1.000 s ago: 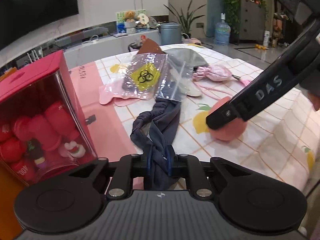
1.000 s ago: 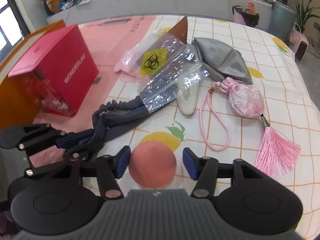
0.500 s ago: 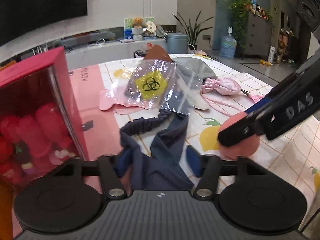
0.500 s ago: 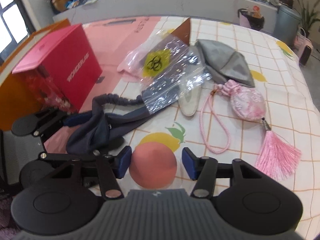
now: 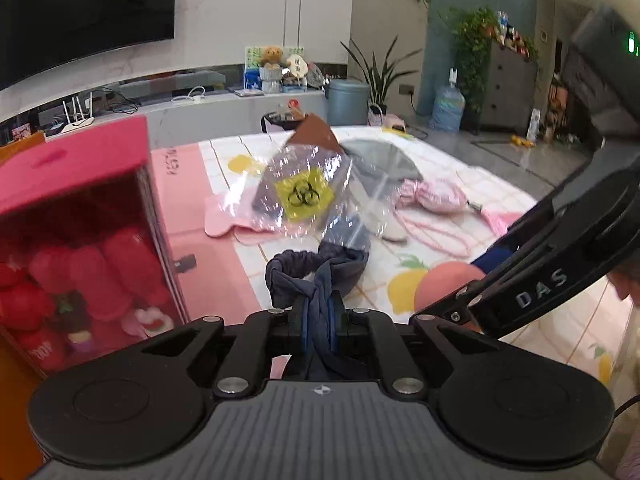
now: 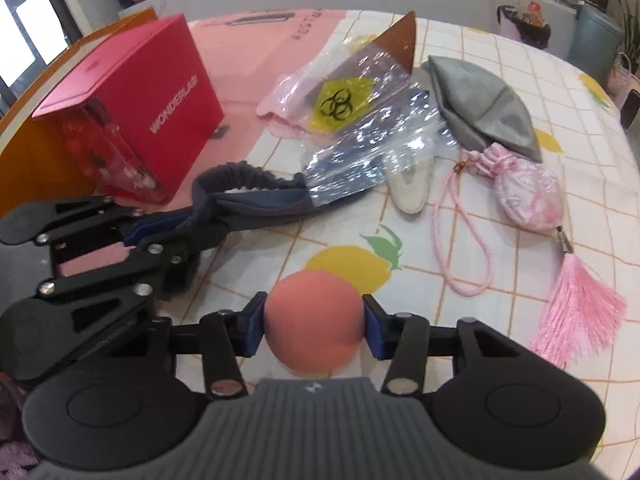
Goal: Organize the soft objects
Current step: 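Carry the headband and pink ball with both tools over the orange box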
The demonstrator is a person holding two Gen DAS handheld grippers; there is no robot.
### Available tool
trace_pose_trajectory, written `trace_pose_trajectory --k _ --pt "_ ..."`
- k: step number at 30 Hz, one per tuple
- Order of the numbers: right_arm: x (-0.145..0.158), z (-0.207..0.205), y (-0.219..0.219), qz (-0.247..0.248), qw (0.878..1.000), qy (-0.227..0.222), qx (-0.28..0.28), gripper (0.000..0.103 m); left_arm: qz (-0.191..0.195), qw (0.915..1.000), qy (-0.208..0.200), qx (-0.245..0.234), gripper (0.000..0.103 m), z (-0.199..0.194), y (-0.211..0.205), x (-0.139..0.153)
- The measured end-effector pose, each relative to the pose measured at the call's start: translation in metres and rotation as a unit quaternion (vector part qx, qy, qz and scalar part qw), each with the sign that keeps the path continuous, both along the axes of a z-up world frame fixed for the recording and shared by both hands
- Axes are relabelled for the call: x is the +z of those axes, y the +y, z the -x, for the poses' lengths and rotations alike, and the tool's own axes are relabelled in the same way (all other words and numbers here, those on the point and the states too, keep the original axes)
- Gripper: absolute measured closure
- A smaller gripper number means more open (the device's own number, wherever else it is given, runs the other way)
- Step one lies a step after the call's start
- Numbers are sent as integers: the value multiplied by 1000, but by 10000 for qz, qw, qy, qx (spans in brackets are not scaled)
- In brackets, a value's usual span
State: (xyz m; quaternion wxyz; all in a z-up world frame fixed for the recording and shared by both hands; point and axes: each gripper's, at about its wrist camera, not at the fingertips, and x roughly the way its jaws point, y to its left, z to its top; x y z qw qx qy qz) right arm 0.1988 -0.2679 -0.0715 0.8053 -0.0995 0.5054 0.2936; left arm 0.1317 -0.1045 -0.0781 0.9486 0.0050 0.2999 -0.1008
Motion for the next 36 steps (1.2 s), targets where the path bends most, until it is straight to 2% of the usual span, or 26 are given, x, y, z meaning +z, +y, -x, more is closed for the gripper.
trace_pose_trajectory --k 2,6,9,14,18,22,26,29,32,36 --pt "2 2 1 197 9996 -201 -26 55 104 9999 -97 -31 93 3 3 7" --pt "5 -2 -10 -113 9991 -141 -381 54 268 9984 -459 -188 93 12 7 27" --pt "5 -2 -8 56 9985 -293 -456 54 359 9967 -713 -176 93 18 10 45" --pt "13 -3 -9 359 9914 -900 -879 54 723 9925 -959 -211 93 25 19 69" --pt "17 -6 -17 152 9902 -846 -1102 55 777 9904 -1133 -159 93 30 22 83" --pt "24 -4 -11 225 9895 -1015 -1003 54 831 9894 -1187 -92 93 30 24 93" --pt "40 -4 -8 218 9833 -1225 -1331 54 836 9904 -1099 -2 93 22 30 101" --pt "54 -1 -1 97 9806 -1507 -1253 54 1090 9889 -1011 34 93 17 42 105" --pt "66 1 12 251 9747 -1791 -1316 54 1252 9867 -1034 85 93 15 54 111" --pt "82 4 33 289 9708 -2041 -1229 54 1142 9858 -1198 271 93 13 61 125"
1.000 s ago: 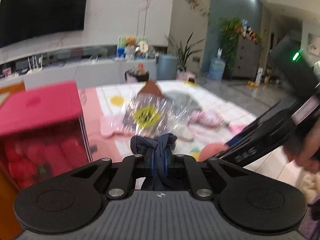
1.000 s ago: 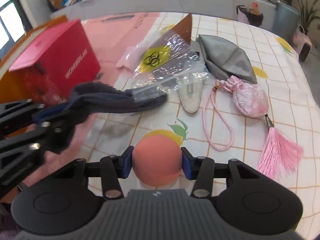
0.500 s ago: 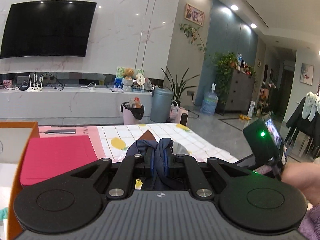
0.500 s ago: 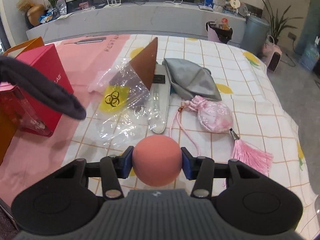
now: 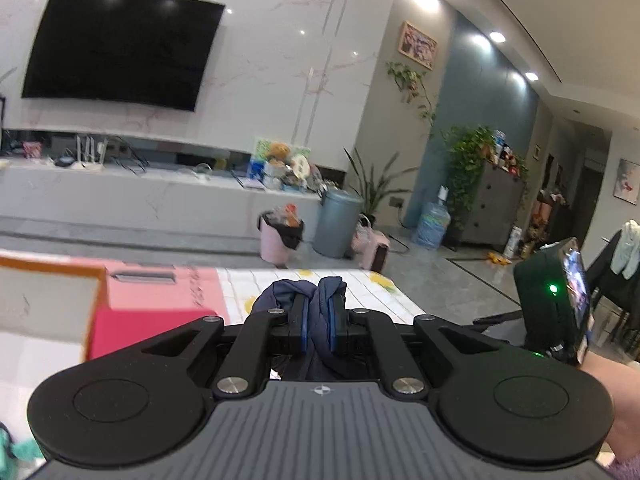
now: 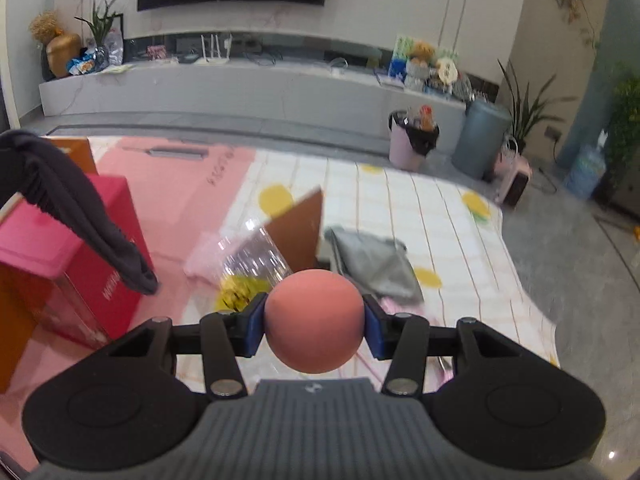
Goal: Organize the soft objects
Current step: 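Carry the headband and pink ball with both tools over the orange box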
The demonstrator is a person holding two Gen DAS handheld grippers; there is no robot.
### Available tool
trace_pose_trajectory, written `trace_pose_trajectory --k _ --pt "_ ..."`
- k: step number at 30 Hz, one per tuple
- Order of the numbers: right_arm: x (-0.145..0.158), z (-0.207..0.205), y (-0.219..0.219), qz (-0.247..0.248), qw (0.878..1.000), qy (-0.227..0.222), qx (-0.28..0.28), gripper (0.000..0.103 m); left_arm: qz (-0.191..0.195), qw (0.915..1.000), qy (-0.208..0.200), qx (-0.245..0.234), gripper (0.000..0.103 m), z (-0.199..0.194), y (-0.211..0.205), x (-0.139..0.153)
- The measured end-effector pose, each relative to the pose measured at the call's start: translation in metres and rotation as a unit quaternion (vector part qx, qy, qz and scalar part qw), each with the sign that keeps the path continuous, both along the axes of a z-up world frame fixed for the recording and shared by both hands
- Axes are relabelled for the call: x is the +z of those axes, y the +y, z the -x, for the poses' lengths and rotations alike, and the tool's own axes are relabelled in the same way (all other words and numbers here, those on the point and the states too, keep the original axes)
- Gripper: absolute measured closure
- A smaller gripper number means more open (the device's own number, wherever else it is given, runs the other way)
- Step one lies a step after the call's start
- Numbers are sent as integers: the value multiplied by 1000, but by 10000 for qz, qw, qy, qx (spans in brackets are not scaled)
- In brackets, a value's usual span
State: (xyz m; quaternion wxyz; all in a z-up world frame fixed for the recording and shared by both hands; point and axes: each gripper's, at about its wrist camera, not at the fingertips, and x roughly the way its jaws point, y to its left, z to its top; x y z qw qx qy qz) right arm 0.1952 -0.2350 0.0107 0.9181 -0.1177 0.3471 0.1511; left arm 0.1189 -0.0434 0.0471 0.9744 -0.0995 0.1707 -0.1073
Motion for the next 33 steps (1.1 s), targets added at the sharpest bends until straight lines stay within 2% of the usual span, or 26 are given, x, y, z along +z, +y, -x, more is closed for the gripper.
trace_pose_trajectory --k 6,11,14,19,22,27,31,33 --pt "36 7 39 -185 9985 -428 272 54 176 9993 -240 229 93 5 31 29" --pt "67 12 91 -393 9941 -715 716 54 131 9980 -285 551 93 11 66 50" --pt "79 18 127 -480 9892 -871 1073 54 39 9970 -254 728 93 18 90 52" --pt "78 31 186 -597 9819 -805 1604 53 56 9945 58 1049 93 22 130 40" --pt "66 36 218 -572 9755 -566 2048 53 172 9934 450 1039 93 16 148 36" --pt "45 42 252 -487 9707 -343 2328 53 119 9924 740 981 93 14 168 24" --pt "30 41 271 -392 9632 -76 2658 54 210 9853 1285 1104 93 6 186 2" --pt "21 40 282 -188 9600 59 2794 54 259 9775 1696 1228 93 2 197 -9"
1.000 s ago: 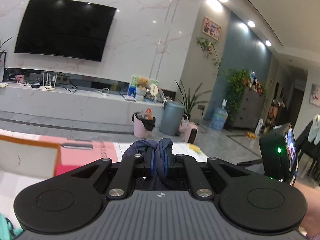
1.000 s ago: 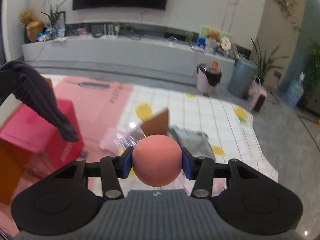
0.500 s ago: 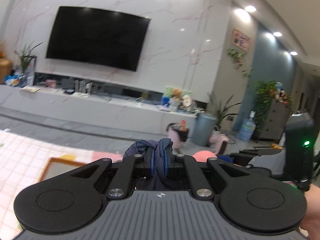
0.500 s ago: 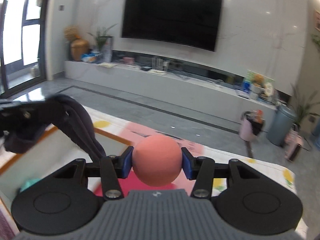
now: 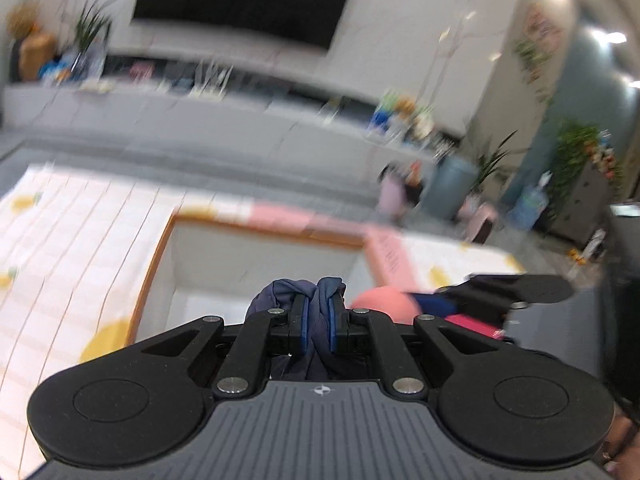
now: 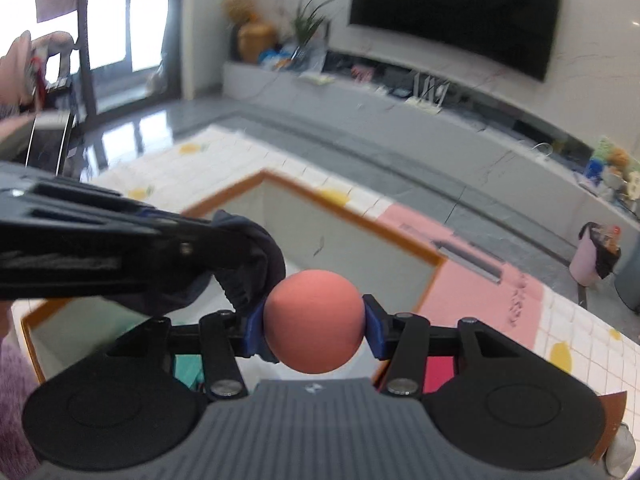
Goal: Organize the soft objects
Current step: 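Carry the headband and pink ball with both tools over the orange box, then release the headband into the box while the right tool drops the pink ball in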
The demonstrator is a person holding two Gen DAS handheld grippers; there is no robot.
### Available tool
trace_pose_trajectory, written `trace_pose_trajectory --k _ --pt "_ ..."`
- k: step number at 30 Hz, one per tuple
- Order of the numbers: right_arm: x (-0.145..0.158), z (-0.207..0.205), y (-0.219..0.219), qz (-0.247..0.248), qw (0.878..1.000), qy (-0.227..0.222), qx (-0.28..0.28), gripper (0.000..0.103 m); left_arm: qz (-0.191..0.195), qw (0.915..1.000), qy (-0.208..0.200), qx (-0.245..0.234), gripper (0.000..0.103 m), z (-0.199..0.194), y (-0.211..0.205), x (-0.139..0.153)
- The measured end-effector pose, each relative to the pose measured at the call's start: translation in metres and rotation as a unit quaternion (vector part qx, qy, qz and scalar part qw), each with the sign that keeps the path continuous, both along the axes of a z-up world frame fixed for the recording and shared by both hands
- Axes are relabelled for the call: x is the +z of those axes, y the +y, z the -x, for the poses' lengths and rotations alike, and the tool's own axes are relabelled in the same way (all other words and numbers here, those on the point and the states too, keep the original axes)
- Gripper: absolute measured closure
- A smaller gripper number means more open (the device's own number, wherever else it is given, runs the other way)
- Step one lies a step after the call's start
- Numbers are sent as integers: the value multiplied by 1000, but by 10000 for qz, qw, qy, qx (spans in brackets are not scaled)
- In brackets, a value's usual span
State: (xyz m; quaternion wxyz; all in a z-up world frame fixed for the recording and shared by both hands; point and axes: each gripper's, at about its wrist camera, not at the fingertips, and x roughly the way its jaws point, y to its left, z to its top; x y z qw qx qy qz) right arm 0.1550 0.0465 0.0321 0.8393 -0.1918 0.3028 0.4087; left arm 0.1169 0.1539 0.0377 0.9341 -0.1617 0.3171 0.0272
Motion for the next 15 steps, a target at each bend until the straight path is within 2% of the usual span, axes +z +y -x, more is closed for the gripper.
trace_pose_trajectory --k 2,4,8,15 --pt "-6 2 9 270 9995 21 156 54 132 9989 412 171 93 -8 9 -13" --pt "-11 4 16 538 9981 12 303 54 206 9971 640 363 93 -14 16 -25" --pt "-23 2 29 942 9945 187 425 54 -67 9923 1129 499 93 -17 20 -41" --pt "-46 4 56 1510 9858 356 650 54 -383 9879 1433 463 93 -16 13 -53"
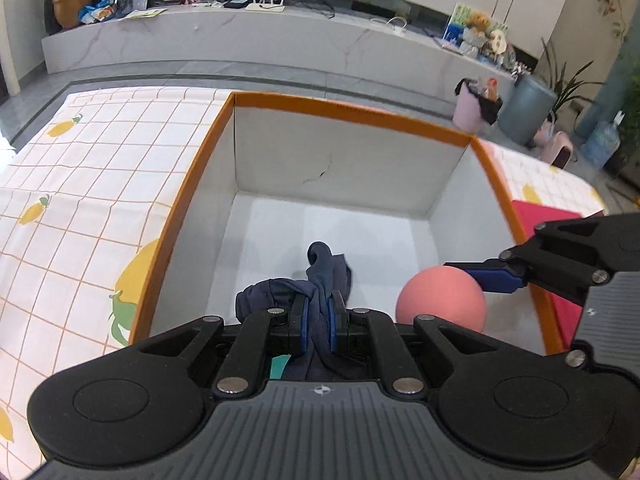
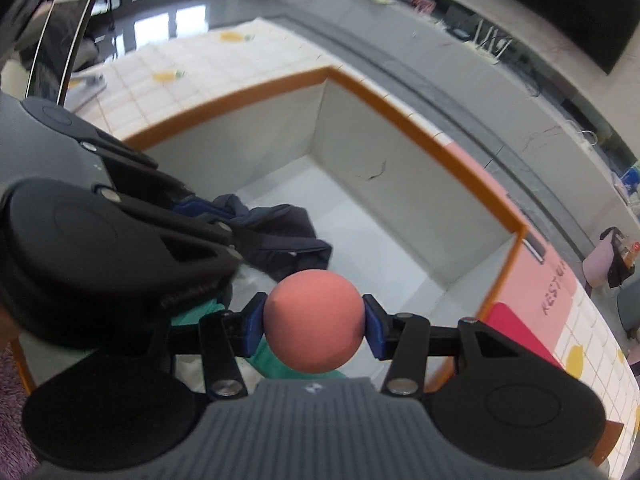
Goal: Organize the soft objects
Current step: 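Release the headband into the box while the right tool drops the pink ball in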
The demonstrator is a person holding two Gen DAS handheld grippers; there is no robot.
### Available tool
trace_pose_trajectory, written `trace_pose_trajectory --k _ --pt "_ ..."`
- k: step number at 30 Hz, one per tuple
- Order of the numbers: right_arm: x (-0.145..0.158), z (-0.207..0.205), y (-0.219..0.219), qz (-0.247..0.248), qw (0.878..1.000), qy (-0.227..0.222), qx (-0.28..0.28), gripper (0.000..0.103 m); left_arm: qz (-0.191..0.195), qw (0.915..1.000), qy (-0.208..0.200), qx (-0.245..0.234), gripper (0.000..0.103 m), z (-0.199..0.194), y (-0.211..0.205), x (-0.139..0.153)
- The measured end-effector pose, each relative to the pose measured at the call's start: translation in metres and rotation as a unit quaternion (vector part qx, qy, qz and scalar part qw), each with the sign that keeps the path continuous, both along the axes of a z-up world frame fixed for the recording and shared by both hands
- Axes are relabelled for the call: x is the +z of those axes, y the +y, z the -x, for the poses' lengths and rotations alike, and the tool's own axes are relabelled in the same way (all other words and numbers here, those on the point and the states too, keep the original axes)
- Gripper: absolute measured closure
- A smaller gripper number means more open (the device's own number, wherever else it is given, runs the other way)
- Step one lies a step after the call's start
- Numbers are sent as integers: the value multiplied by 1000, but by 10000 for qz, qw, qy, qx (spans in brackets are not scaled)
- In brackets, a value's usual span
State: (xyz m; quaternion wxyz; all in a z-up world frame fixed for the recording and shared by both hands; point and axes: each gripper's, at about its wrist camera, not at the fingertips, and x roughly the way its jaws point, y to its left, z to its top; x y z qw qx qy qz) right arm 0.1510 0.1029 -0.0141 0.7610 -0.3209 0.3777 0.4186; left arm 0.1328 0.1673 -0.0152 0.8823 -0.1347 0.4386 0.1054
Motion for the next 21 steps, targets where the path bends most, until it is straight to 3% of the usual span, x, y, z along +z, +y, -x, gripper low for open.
trace_pose_trajectory --k 5,8,10,12,21 --pt "-17 -3 19 473 9988 -36 72 54 27 9998 25 199 91 -1 4 -2" --pt "-24 -4 25 590 9982 -8 91 54 188 9983 329 434 84 -5 12 -5" --pt "-26 -5 26 589 9982 -54 21 54 383 9964 545 527 67 -6 17 -9" --pt "-28 -5 27 586 9983 14 27 54 551 9962 515 426 47 -4 18 -7" --pt "-9 3 17 341 9994 85 58 54 354 9978 429 370 44 0 13 14"
